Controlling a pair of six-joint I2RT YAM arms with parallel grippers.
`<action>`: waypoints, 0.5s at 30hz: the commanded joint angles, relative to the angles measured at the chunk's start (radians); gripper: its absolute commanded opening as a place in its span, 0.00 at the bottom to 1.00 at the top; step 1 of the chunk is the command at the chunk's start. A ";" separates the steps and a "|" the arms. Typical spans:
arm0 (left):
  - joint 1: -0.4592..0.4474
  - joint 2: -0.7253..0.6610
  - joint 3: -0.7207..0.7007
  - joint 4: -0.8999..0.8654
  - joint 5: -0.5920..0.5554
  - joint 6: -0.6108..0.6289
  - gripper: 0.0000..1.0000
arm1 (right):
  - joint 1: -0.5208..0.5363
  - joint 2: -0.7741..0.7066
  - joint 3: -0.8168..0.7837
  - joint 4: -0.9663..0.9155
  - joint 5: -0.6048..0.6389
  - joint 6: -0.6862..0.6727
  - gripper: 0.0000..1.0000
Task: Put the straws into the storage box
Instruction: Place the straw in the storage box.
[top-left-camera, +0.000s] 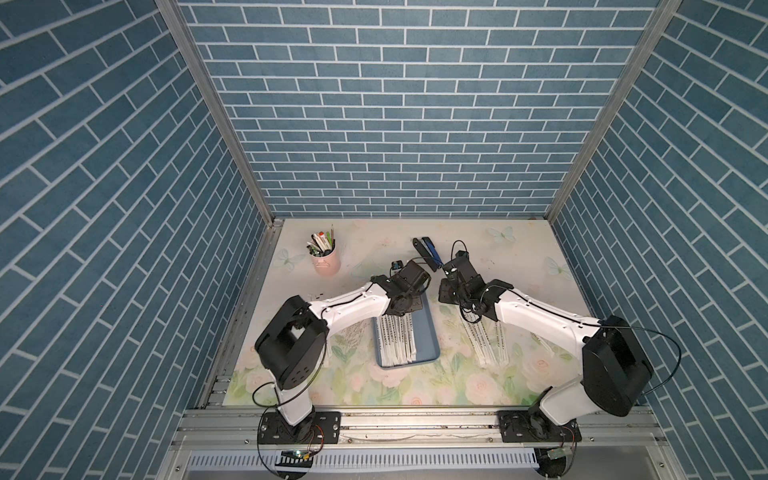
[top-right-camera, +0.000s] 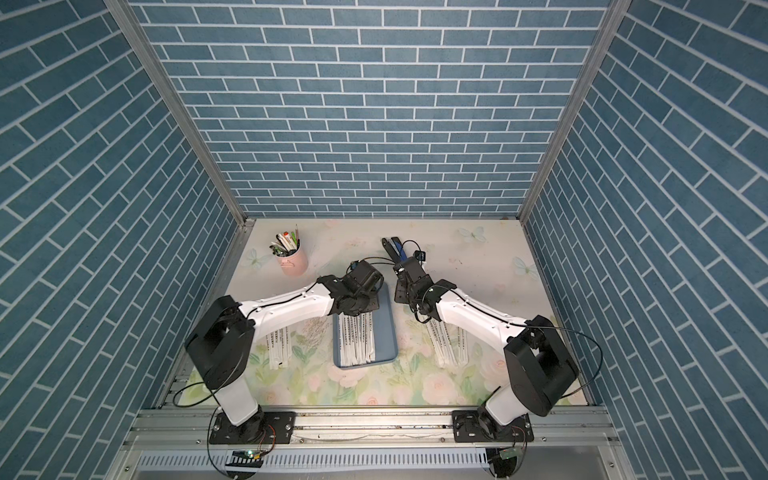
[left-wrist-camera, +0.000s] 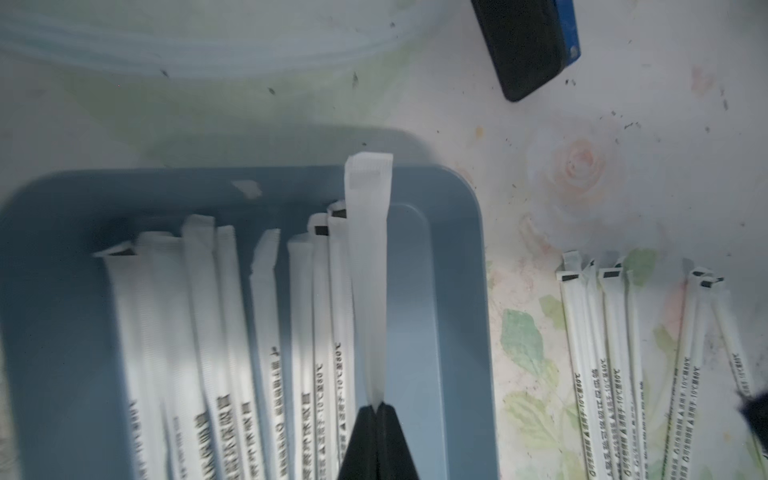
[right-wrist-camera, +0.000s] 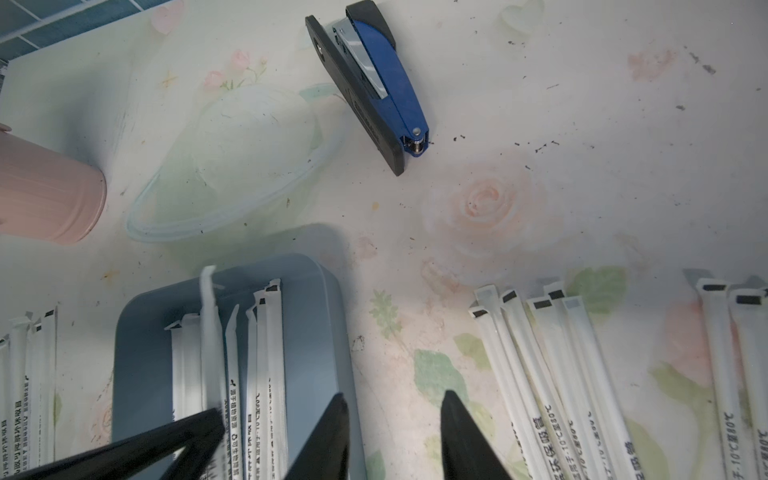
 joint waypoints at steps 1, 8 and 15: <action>-0.019 0.020 -0.010 0.037 0.005 -0.033 0.00 | -0.004 -0.030 -0.027 -0.033 0.029 -0.018 0.38; -0.033 0.062 -0.021 0.053 -0.017 -0.042 0.00 | -0.005 -0.025 -0.036 -0.028 0.020 -0.018 0.38; -0.032 0.086 -0.032 0.045 -0.047 -0.029 0.00 | -0.005 -0.026 -0.036 -0.032 0.021 -0.019 0.38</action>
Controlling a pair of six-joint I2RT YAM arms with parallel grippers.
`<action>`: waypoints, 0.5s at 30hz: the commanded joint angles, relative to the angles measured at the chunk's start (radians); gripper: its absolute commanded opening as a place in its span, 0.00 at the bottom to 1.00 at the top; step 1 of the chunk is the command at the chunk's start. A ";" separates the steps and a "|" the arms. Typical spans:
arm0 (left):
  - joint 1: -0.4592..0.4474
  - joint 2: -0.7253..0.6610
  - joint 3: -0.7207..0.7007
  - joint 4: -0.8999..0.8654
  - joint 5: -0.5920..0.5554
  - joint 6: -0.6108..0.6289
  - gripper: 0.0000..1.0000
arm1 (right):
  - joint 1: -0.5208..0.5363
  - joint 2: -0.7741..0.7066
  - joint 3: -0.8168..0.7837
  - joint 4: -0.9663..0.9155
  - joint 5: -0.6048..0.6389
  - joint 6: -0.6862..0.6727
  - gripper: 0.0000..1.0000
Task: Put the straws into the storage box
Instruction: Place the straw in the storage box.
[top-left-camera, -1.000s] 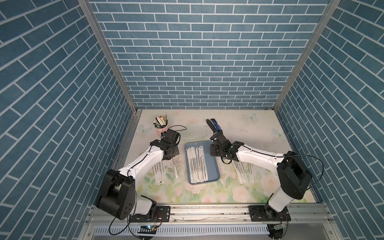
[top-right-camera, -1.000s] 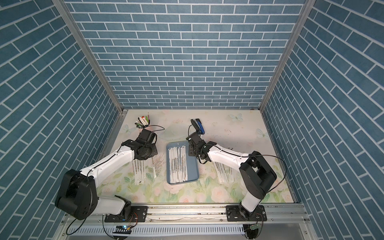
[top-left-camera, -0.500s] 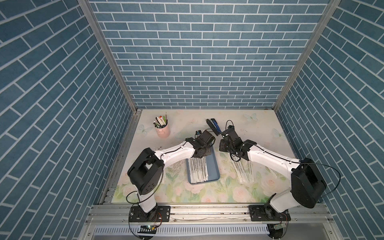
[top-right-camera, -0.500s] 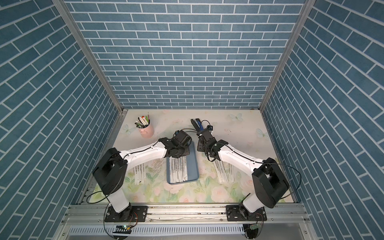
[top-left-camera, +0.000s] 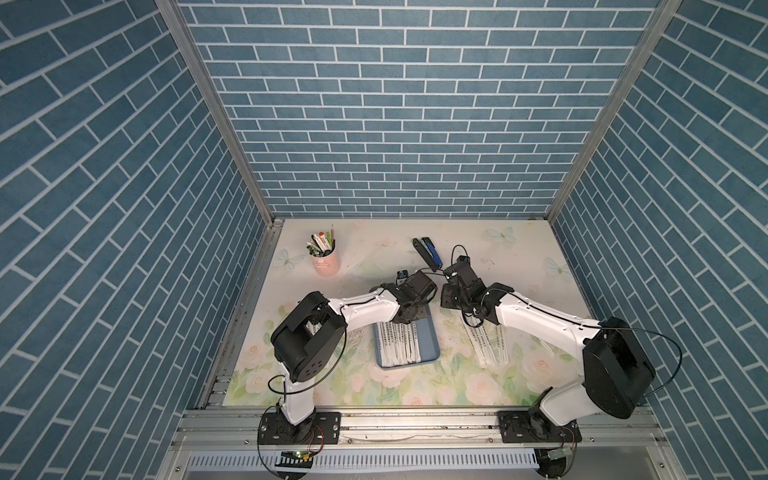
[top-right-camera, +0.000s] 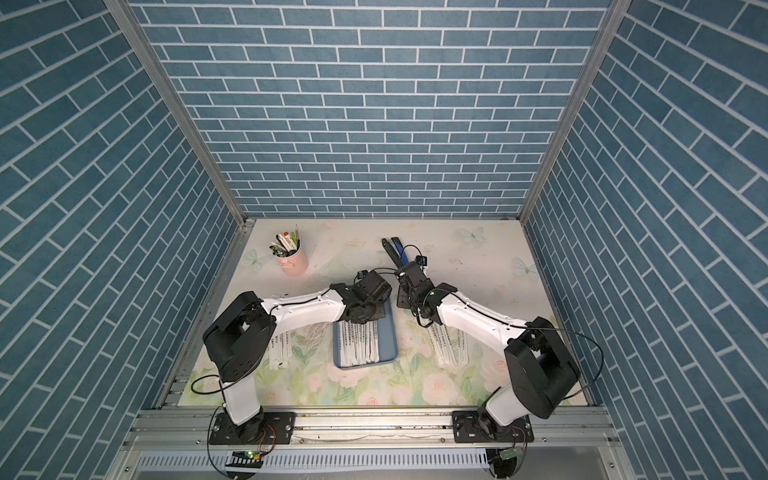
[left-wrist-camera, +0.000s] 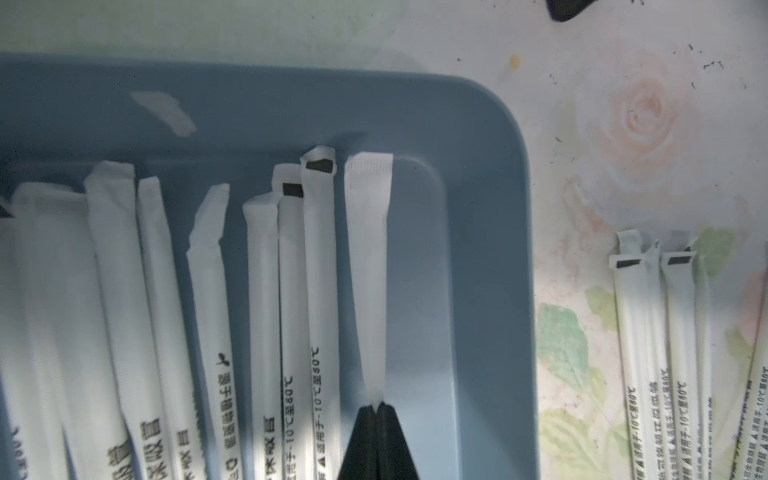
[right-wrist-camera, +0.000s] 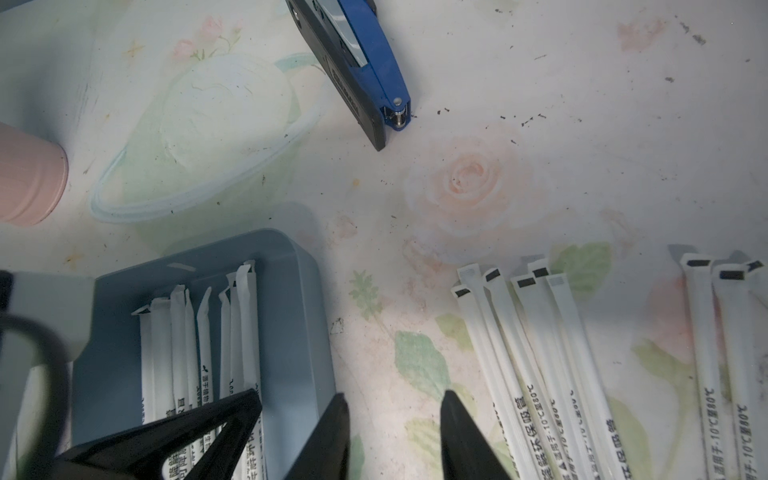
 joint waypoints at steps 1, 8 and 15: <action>-0.004 0.028 -0.012 -0.008 -0.033 0.006 0.00 | -0.004 -0.017 -0.003 -0.017 0.018 -0.020 0.38; 0.001 0.036 -0.019 0.004 -0.028 0.014 0.04 | -0.004 -0.020 -0.007 -0.025 0.021 -0.021 0.38; 0.007 0.029 -0.021 0.013 -0.019 0.021 0.12 | -0.005 -0.020 -0.003 -0.034 0.014 -0.029 0.38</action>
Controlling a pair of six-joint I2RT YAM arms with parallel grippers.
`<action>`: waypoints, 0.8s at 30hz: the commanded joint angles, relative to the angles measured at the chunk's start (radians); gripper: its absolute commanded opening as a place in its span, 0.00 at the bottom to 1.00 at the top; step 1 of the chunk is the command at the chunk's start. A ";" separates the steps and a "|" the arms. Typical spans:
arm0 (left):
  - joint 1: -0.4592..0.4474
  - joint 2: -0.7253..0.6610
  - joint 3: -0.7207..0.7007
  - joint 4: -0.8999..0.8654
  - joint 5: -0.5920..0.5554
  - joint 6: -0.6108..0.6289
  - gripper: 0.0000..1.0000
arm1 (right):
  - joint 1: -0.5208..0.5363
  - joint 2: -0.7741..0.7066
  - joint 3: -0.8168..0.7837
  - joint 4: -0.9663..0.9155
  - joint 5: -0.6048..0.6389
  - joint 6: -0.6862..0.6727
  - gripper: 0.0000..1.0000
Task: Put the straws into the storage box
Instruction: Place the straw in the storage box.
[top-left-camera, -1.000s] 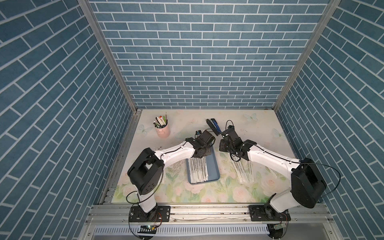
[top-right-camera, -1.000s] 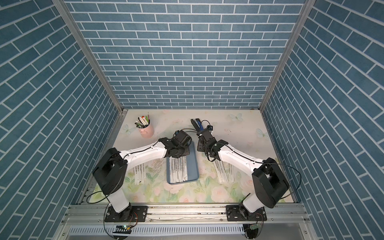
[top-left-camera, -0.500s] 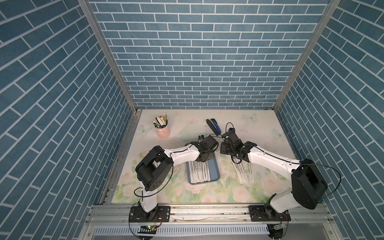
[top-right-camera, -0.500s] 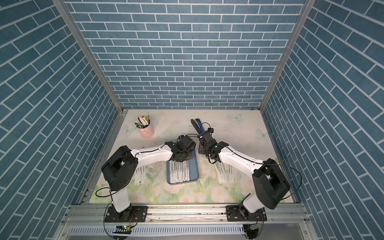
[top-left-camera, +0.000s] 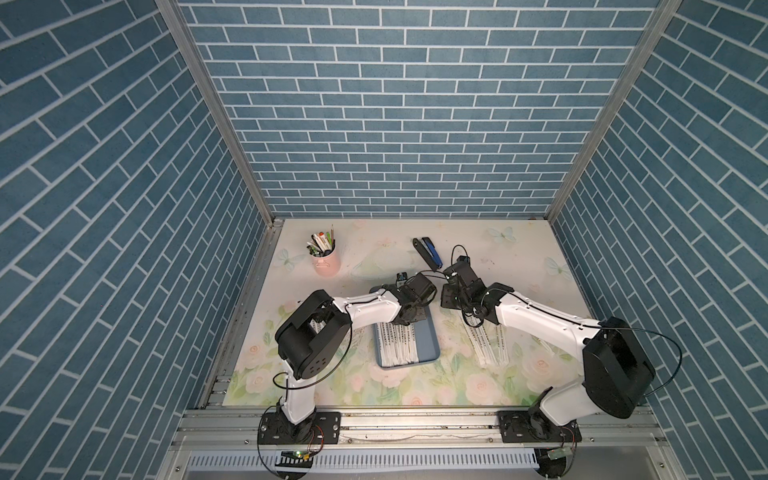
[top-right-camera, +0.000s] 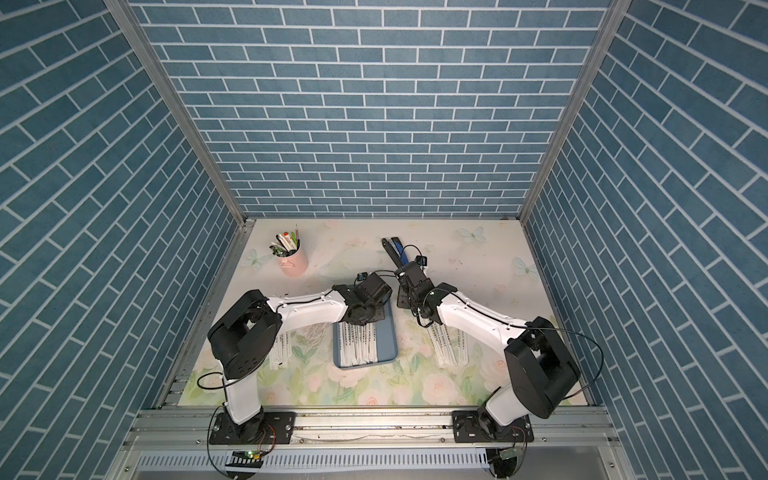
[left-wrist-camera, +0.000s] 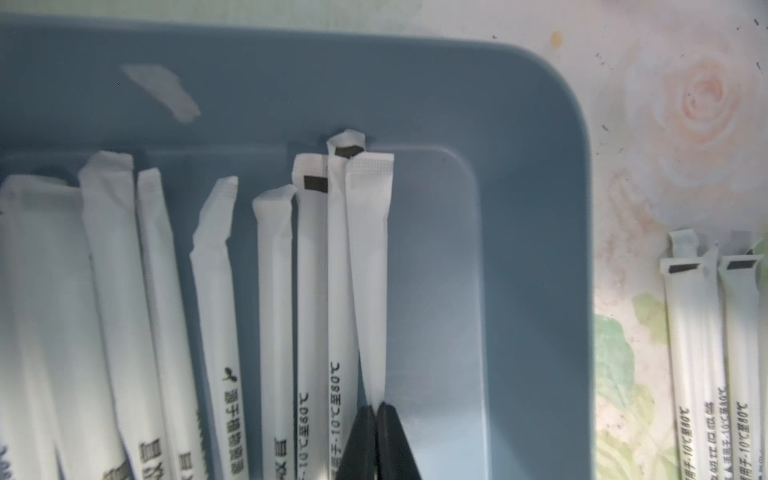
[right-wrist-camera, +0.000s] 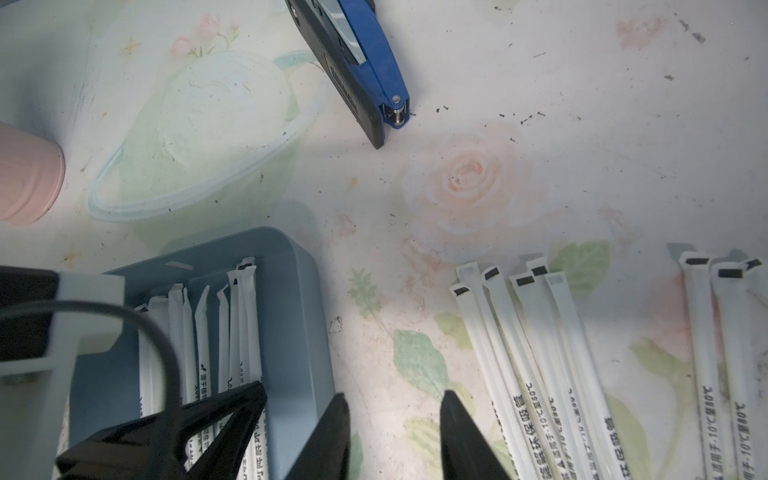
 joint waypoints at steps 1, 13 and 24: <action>0.005 0.003 -0.009 0.001 -0.007 0.015 0.13 | -0.005 -0.021 -0.004 -0.029 0.012 -0.031 0.38; 0.013 -0.159 -0.033 0.028 -0.045 0.112 0.30 | -0.104 -0.156 -0.083 -0.172 -0.070 -0.135 0.36; 0.188 -0.640 -0.286 0.117 -0.271 0.308 0.61 | -0.172 -0.193 -0.183 -0.299 -0.171 -0.246 0.29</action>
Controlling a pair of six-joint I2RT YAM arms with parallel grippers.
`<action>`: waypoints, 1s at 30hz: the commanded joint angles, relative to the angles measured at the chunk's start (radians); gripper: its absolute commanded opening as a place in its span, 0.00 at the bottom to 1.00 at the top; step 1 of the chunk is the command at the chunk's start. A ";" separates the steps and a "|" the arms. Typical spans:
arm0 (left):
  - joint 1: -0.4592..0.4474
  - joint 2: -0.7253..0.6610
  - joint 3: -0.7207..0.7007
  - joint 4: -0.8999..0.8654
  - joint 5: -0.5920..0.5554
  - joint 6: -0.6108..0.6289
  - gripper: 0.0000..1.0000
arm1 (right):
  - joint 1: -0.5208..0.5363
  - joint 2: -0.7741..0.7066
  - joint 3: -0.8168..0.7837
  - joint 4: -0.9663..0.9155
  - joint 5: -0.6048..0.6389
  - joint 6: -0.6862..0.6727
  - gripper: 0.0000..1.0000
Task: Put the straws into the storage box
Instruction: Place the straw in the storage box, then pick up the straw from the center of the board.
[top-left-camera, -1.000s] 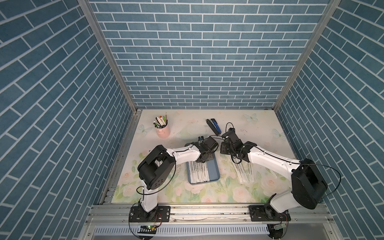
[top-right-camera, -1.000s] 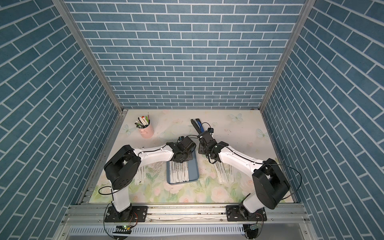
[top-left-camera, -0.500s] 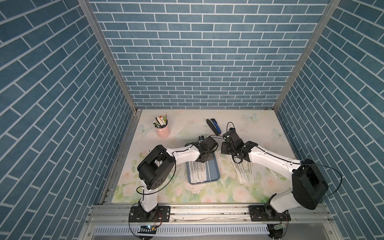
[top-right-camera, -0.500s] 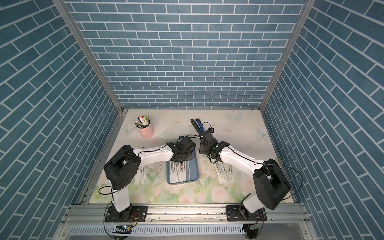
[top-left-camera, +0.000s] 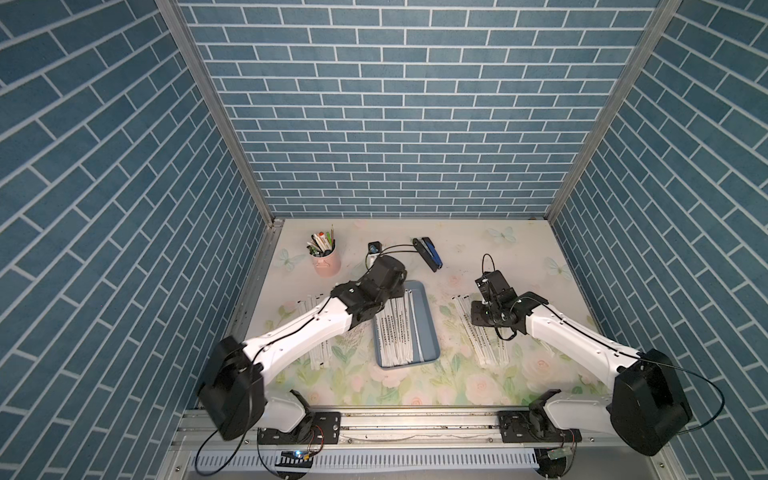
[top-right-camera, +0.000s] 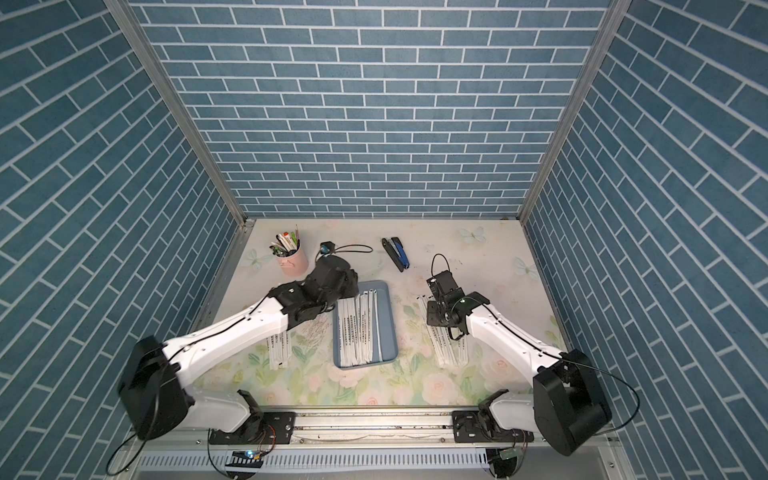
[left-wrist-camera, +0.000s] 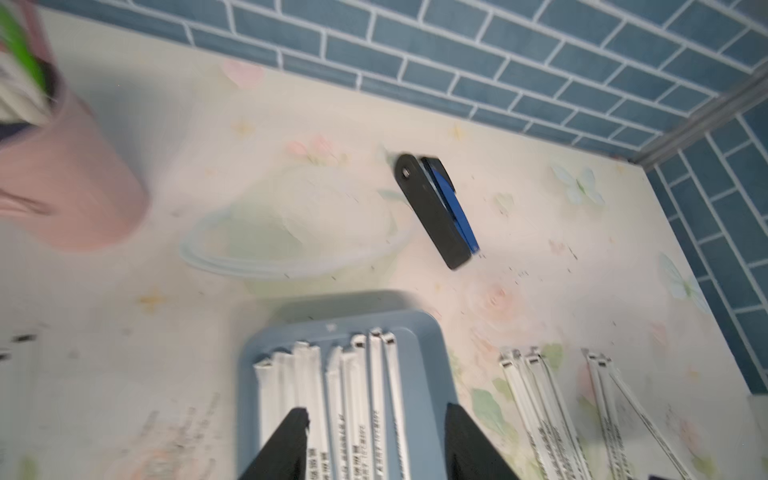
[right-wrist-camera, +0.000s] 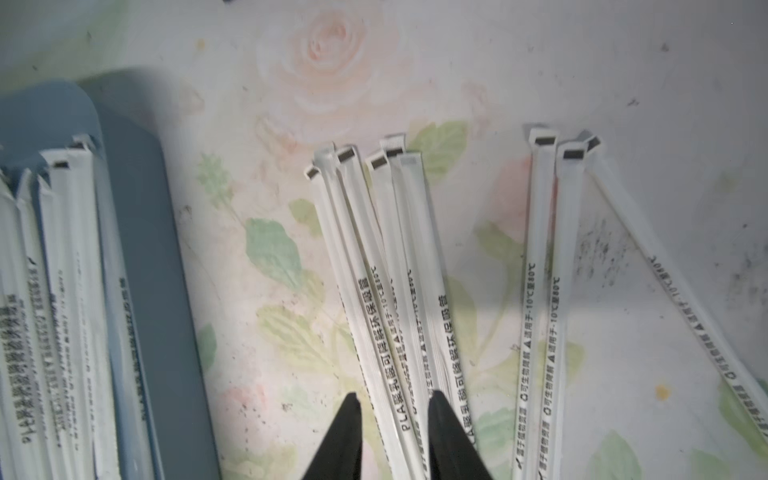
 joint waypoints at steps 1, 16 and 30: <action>0.088 -0.102 -0.125 0.051 -0.040 0.079 0.63 | -0.004 0.020 -0.004 -0.061 -0.007 -0.055 0.29; 0.123 -0.341 -0.387 0.302 -0.117 0.137 0.71 | -0.223 0.073 -0.077 0.034 0.012 -0.071 0.32; 0.124 -0.316 -0.363 0.258 -0.040 0.147 0.70 | -0.223 0.173 -0.079 0.095 0.010 -0.109 0.25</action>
